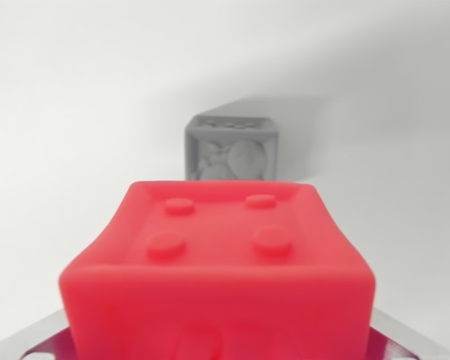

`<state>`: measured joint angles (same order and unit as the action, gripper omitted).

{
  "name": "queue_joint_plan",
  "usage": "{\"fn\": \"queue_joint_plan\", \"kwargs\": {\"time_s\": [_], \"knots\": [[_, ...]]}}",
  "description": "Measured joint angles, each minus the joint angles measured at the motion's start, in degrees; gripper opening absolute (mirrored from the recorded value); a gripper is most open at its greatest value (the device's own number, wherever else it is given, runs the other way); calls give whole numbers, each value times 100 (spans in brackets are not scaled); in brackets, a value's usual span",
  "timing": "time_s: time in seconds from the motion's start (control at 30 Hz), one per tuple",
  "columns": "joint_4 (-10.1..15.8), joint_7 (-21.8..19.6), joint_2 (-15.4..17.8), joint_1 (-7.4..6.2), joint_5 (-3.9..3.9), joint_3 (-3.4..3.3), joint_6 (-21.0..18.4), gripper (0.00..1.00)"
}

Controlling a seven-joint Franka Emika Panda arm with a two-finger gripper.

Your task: Destack cube

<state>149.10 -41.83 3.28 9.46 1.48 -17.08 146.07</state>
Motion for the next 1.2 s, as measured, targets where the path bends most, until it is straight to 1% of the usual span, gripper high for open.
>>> {"fn": "queue_joint_plan", "kwargs": {"time_s": [0.23,0.33,0.5,0.7,0.9,1.2], "knots": [[-74,-98,321,12,126,0,-378,0],[-97,-99,394,11,136,4,-444,0],[-132,-41,277,-46,135,41,-427,0],[-178,67,165,-132,104,83,-377,0],[-225,193,60,-217,46,117,-320,0],[-311,391,-128,-339,-32,187,-223,0]]}}
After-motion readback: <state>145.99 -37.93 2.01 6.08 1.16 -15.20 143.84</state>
